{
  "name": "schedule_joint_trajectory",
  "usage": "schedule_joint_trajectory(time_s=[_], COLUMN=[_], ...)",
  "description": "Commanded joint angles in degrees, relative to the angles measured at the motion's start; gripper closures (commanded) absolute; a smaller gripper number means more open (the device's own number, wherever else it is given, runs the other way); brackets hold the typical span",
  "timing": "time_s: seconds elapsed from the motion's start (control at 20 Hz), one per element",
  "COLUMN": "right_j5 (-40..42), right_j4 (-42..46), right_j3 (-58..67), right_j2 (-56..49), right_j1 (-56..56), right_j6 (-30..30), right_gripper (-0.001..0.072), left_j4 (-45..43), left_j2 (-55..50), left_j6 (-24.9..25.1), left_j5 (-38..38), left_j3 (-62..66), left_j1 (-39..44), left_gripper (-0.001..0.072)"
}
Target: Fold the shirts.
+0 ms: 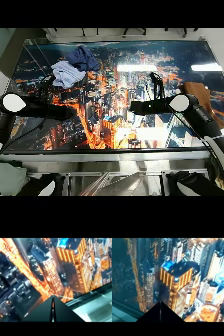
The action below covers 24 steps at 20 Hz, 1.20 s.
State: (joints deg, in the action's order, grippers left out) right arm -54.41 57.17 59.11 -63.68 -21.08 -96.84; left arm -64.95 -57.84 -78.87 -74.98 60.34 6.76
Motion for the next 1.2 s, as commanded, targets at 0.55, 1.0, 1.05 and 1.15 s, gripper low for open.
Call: schedule_joint_trajectory(time_s=[0.55,1.0,1.05,1.15], right_j5=[0.0,2.5,2.6,2.5], right_j4=[-1.9,-4.0,-4.8,-6.6], right_j3=[0.0,0.0,0.0,0.0], right_j2=[-0.3,-3.2,-3.7,-4.5], right_j1=[-0.1,-1.0,-1.2,-1.4], right_j6=[0.0,0.0,0.0,0.0], right_gripper=[0.0687,0.0686,0.0687,0.0686], left_j4=[1.8,5.1,5.1,5.3], left_j2=[-32.2,-63.6,-65.8,-69.4], left_j6=[-1.7,-1.7,-1.7,-1.7], left_j5=[13.6,14.1,14.0,14.5], left_j3=[31.1,53.2,55.4,58.8], left_j1=[-18.4,-16.9,-16.7,-15.5], left_gripper=[0.0100,0.0101,0.0101,0.0101])
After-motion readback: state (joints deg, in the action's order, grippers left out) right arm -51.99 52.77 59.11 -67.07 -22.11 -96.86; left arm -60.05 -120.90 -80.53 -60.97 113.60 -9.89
